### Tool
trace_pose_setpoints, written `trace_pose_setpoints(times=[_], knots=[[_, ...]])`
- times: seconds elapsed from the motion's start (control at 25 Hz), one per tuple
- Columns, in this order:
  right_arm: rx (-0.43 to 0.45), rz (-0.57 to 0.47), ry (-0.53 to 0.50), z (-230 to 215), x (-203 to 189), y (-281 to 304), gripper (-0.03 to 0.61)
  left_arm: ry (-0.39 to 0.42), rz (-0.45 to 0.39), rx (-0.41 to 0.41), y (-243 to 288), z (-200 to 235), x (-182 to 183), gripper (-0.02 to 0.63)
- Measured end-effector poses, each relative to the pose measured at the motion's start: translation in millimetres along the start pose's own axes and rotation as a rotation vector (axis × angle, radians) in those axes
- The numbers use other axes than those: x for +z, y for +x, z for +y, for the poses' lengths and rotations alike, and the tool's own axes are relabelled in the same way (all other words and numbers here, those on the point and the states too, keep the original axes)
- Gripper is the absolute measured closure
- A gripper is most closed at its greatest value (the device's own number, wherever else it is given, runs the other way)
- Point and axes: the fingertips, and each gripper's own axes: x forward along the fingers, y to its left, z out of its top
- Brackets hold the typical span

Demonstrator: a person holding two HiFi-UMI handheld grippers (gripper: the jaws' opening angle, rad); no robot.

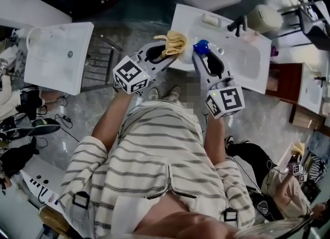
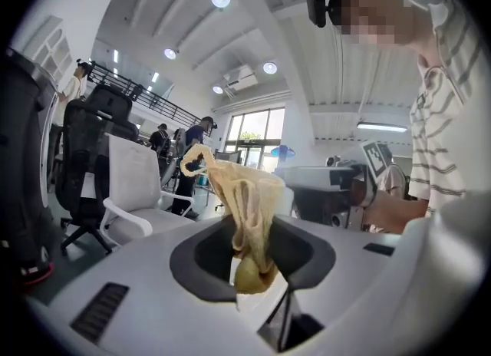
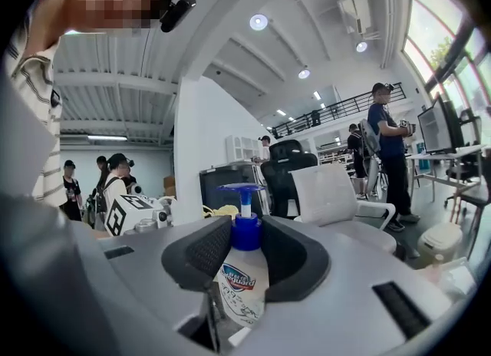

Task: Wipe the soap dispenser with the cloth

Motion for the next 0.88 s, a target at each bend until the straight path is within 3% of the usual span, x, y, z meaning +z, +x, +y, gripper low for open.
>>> trace_pose_setpoints(times=[0.16, 0.88], knots=[[-0.069, 0.021, -0.039, -5.1, -6.0, 4.7, 0.454, 0.001, -0.016, 0.076, -3.2, 5.4, -1.5, 0.502], [-0.178, 0.047, 0.025, -40.6, -59.0, 50.4, 0.453, 0.03, 0.045, 0.363, -18.0, 37.0, -34.6, 0.5]])
